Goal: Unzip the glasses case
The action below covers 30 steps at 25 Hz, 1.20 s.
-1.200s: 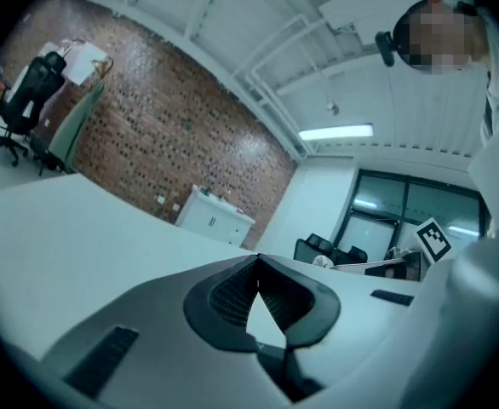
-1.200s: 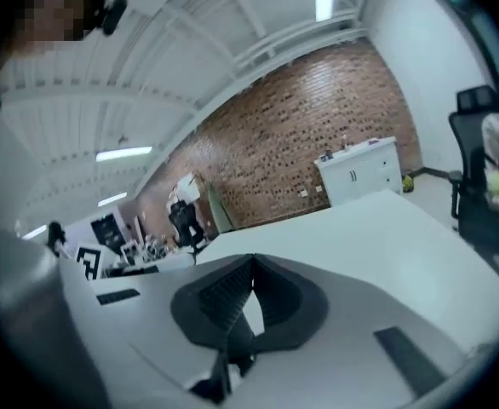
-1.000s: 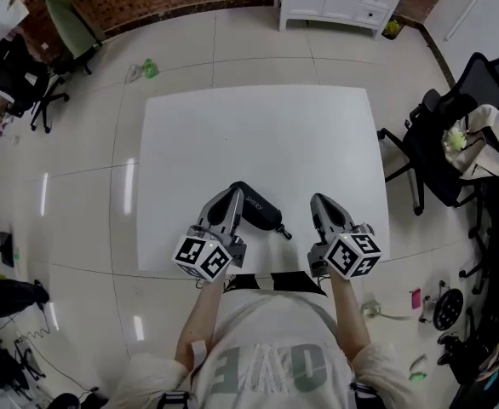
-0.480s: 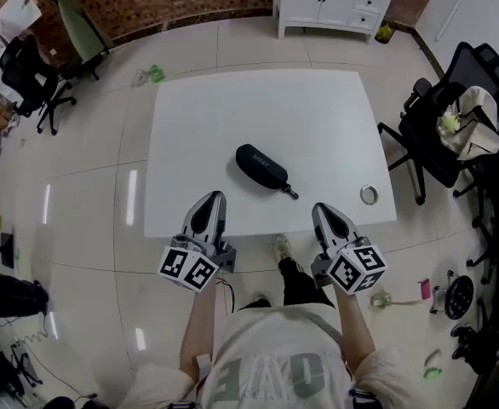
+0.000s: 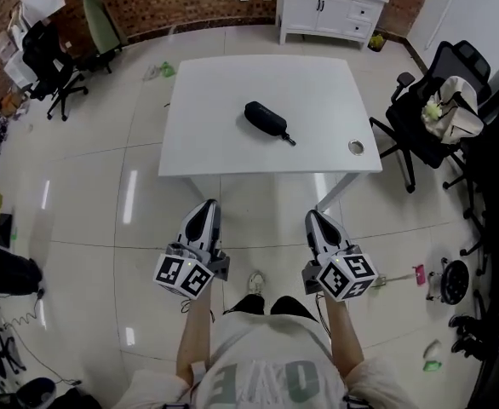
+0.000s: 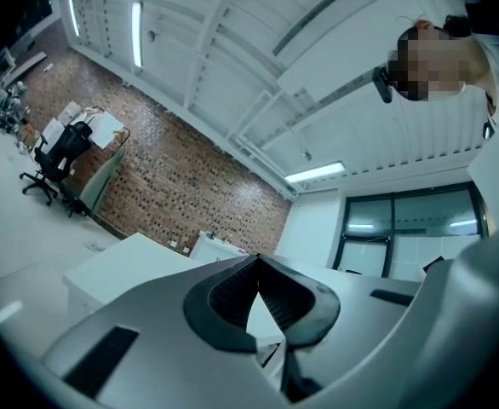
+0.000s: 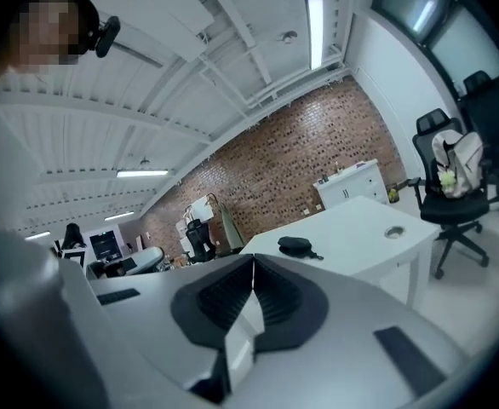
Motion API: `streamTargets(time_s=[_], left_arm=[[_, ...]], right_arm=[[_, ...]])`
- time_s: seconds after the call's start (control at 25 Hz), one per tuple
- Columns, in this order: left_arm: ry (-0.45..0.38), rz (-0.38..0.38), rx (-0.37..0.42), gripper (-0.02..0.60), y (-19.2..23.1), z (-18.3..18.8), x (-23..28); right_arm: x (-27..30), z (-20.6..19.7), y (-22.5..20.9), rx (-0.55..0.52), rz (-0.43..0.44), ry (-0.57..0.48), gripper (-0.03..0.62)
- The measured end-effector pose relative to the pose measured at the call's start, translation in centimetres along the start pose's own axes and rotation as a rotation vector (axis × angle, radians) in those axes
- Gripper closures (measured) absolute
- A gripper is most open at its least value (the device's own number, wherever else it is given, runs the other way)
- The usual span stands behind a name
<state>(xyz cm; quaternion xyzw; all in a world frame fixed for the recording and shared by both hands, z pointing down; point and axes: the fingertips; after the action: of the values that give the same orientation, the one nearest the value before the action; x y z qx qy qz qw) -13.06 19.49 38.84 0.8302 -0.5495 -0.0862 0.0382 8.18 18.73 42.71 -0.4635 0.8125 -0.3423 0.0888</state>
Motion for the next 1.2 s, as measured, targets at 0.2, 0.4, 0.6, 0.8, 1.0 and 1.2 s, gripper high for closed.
streamTargets(time_s=[0.2,0.4,0.6,0.8,1.0,1.2], left_arm=[[-0.016,-0.001,0.005,0.578,-6.9,0.4,-9.8],[-0.056,-0.041,0.017,0.578,-17.4,1.3,-20.6],[-0.051,-0.038,0.008,0.578,-24.8,2.8,-29.5],[-0.041,-0.045,0.018,0.578,-28.8,3.1,-34.6],[-0.039,-0.061,0.028,0.578,-30.7,3.2,-37.5],[-0.062,-0.076,0.051,0.578,-31.2,4.7,-38.4]], right_arm=[[-11.0,-4.0,1.6,0.021,-0.002,-0.042,0.594],[-23.9,-8.1,4.2,0.021,0.026,-0.068,0.594],[-34.3,-10.7,8.0,-0.018,0.038,-0.074,0.594],[-40.9,-12.5,10.1,-0.044,0.029,-0.103,0.594],[-43.9,-13.9,12.4,-0.035,0.040,-0.124,0.594],[-44.7,-14.7,14.5,-0.066,0.034,-0.124,0.594]])
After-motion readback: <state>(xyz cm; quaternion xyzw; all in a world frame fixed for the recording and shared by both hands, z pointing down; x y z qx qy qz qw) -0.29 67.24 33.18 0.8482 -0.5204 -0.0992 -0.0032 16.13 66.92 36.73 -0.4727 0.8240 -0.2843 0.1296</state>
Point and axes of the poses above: the fingertips, and each gripper's own axes: x forward along the fingers, y to its left, z out of its top, and after that the axes turned 14 degrees about x, right-handed
